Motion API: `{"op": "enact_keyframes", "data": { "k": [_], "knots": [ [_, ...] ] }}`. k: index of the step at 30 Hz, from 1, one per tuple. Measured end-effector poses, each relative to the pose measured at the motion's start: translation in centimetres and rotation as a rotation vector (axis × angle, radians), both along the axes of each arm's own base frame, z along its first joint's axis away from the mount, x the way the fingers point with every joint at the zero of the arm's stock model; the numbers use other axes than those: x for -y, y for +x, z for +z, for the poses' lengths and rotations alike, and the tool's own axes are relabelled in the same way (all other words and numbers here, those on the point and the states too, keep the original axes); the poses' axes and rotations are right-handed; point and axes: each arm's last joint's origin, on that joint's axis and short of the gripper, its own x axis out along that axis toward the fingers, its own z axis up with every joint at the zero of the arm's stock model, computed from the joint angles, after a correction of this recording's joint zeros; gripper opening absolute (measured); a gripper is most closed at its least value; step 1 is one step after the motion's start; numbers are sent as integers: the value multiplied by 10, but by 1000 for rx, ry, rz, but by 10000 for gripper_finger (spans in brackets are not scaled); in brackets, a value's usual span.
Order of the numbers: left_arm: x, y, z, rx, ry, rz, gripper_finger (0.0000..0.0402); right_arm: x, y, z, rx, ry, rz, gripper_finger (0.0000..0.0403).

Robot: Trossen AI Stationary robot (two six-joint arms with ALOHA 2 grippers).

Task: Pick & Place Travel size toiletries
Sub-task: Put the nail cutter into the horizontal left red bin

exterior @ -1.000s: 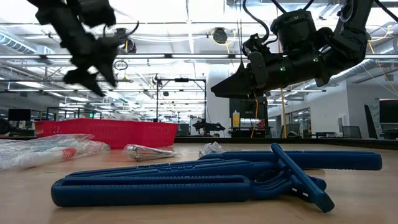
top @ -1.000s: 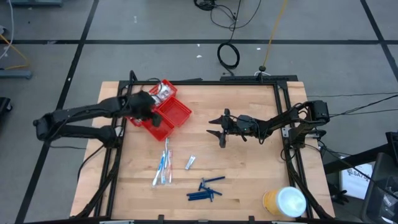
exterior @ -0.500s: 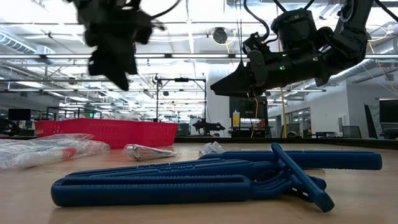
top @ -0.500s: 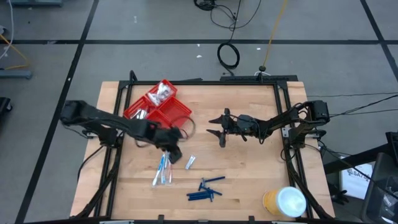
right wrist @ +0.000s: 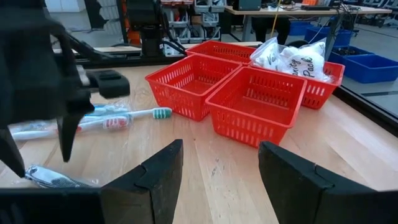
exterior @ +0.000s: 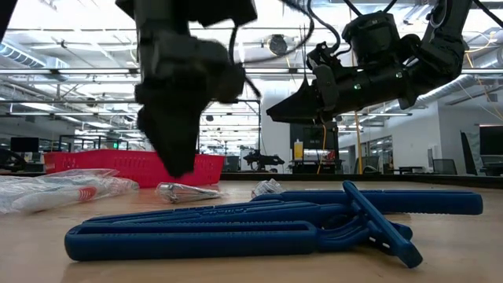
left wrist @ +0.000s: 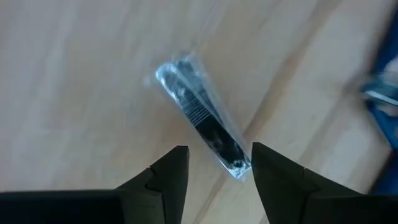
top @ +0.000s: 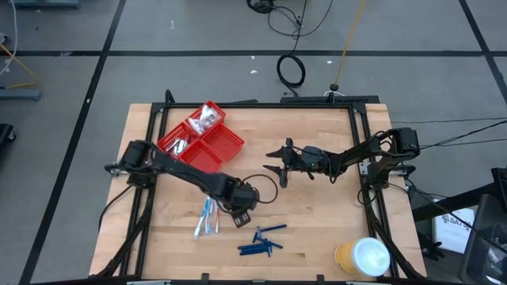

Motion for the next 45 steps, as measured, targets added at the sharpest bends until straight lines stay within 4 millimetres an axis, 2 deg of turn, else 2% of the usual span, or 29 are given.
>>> {"op": "enact_keyframes", "data": {
  "k": [5, 12, 16, 20, 28, 32, 40, 45],
  "knots": [
    [0, 3, -16, -56, -13, 86, 177, 0, 0, 0, -4, 0, 0, 196],
    [-3, 1, -20, -68, 99, 84, 177, 0, 0, -1, -6, 1, 0, 196],
    [-9, -3, -21, -102, 188, 46, 177, 0, 0, -1, -8, 1, 0, 196],
    [-10, -5, -21, -124, 196, 27, 177, 0, 0, -1, -9, 1, 0, 196],
    [-9, -1, -22, -75, 182, -164, 174, 0, 0, -1, -9, 1, 0, 196],
    [-12, 0, -22, -82, 166, -160, 147, 0, 0, -1, -10, 1, 1, 196],
    [-25, 2, -22, -83, 167, -143, 39, 0, 0, -1, -10, 2, 3, 196],
    [-32, 1, -16, -74, 190, -182, 33, 0, 0, -2, -19, 3, 4, 196]
  ]
}}
